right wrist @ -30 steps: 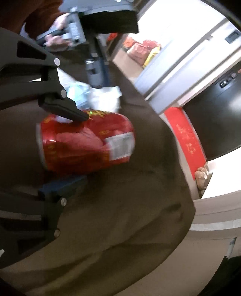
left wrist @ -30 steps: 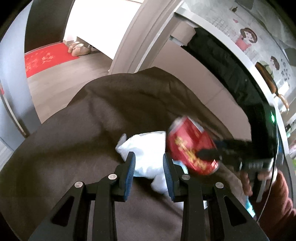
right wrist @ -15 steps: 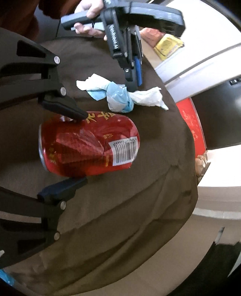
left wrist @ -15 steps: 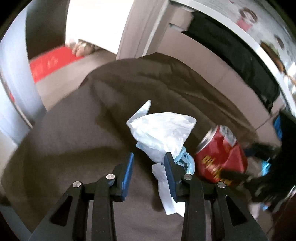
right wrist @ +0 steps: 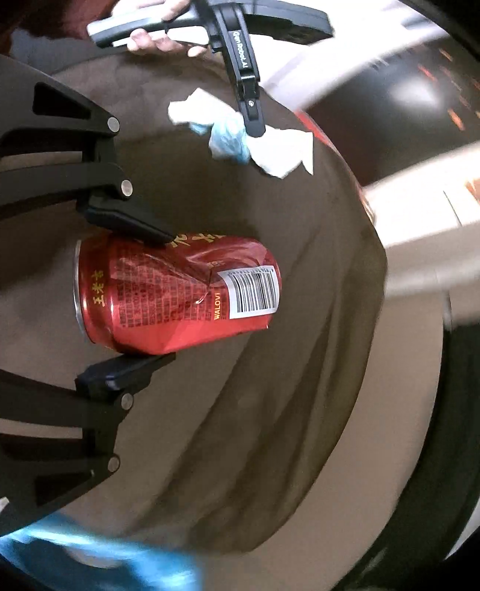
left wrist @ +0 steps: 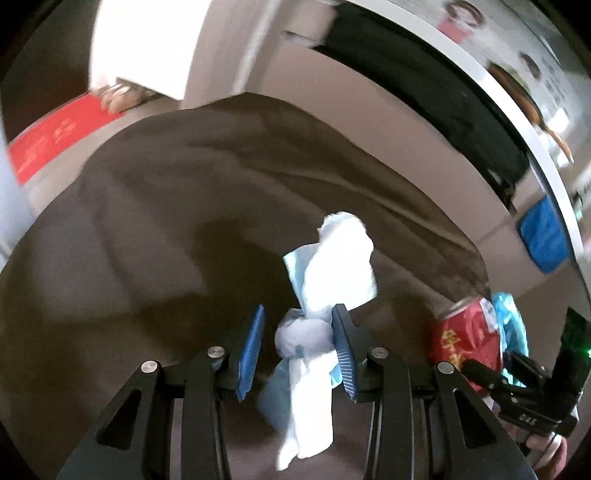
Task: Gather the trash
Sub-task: 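Carry the red can in the right tool over the bin while the left tool holds the tissue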
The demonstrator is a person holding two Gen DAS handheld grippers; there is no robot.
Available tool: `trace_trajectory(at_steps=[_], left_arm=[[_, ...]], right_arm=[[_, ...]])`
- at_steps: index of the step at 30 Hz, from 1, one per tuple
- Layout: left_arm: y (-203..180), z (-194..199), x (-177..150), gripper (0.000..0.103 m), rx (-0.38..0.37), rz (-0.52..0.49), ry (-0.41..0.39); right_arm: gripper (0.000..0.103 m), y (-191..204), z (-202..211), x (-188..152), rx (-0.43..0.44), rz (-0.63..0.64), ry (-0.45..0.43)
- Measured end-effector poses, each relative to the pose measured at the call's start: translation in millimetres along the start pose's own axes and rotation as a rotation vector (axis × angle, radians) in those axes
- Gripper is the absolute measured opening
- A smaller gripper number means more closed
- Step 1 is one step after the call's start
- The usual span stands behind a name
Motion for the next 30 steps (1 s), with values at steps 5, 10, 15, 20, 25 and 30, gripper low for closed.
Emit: trace_trajectory(at_steps=[5,10,15,20,25,30], left_arm=[[-54,-22,-9,0.039,-0.004,-0.184,0.075],[-77,-27,-17,0.039,-0.018,-0.216,0.085],[-77,-19,-23,0.032,-0.024,-0.224,0.069],[-73,-5,-28,0.03,-0.011,-0.253,0.038],[-79,15,-30,0.03,-0.016,-0.283,0.003],[-101,27,-27,0.03,-0.021,-0.302,-0.036]], right_arm=[[0.055,-34,23,-38,-0.011,-0.147,-0.038],[0.055,-38,34,-51,-0.052,-0.156,-0.073],[0.055,-38,40,-63,-0.108,-0.116,-0.091],[0.055,-36,41,-61,-0.181,-0.04,-0.117],[0.049,-37,41,-54,-0.094,-0.049,-0.112],[0.048,-46,58,-56,-0.08,-0.085,-0.19]])
Point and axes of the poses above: each gripper's, at about its wrist camera, not at the fingertips, and z roughly against the way its jaws point, y to its left, x to its top, the point moved 3 cm from there along -z, roughly the way its jaws point, and after that the axes turned 9 degrees about y, right-handed, at the moved point
